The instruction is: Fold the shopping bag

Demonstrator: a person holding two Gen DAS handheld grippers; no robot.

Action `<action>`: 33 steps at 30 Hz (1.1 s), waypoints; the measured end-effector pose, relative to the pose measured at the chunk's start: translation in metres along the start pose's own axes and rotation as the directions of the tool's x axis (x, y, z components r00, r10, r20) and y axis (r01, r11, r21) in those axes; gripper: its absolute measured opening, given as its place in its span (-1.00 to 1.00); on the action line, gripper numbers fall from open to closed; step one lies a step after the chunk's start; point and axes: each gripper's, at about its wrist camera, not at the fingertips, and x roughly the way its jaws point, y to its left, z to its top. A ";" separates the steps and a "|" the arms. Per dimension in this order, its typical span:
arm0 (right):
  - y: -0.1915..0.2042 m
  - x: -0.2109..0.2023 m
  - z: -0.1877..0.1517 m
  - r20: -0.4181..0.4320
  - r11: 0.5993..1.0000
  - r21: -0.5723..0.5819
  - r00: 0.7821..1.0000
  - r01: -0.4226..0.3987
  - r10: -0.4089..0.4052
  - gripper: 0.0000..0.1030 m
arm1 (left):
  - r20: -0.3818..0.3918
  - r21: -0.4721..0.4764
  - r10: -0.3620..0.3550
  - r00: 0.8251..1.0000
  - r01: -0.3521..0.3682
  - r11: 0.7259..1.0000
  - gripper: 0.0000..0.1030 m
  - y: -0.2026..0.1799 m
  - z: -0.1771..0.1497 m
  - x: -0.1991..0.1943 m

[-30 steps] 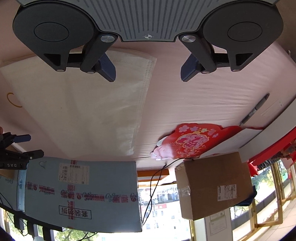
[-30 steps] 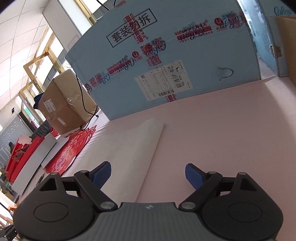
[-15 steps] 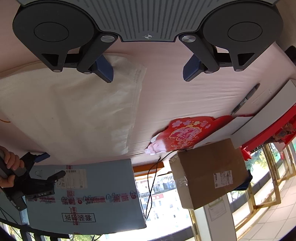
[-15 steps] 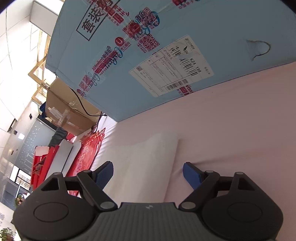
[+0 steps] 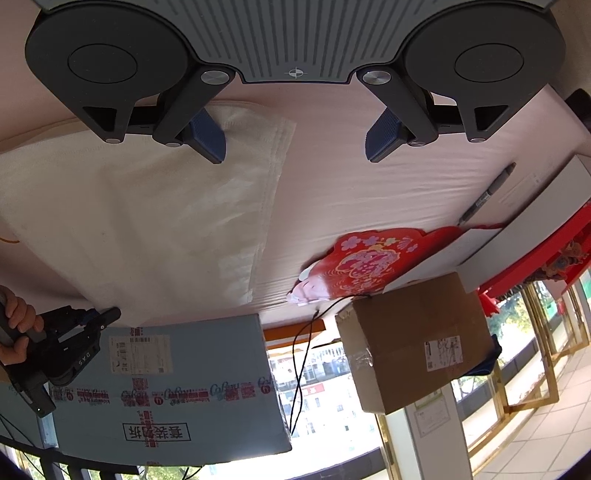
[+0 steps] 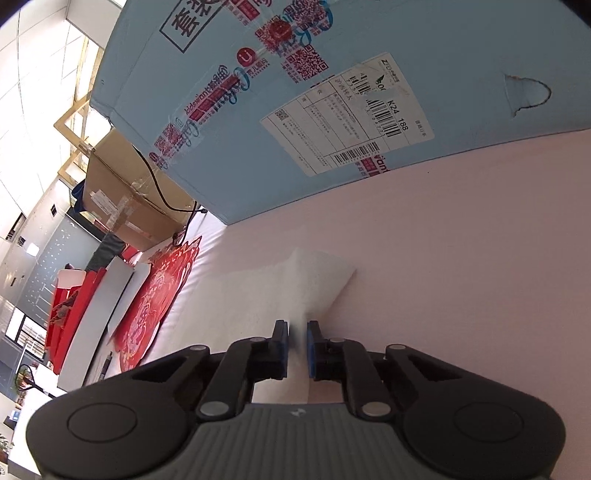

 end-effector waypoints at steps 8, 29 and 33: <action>0.016 -0.052 -0.020 0.153 0.992 -0.047 0.982 0.117 -0.109 -0.83 | 0.272 0.029 -0.275 0.922 0.278 0.960 0.69 -0.044 0.020 -0.032; -0.009 -0.208 -0.133 0.444 0.920 0.217 0.806 0.326 -0.391 -0.85 | 0.178 0.585 -0.543 0.821 0.355 0.729 0.73 -0.110 0.000 -0.026; -0.004 -0.212 -0.163 0.403 0.933 0.236 0.846 0.273 -0.350 -0.85 | 0.221 0.564 -0.453 0.864 0.266 0.782 0.73 -0.070 -0.003 -0.011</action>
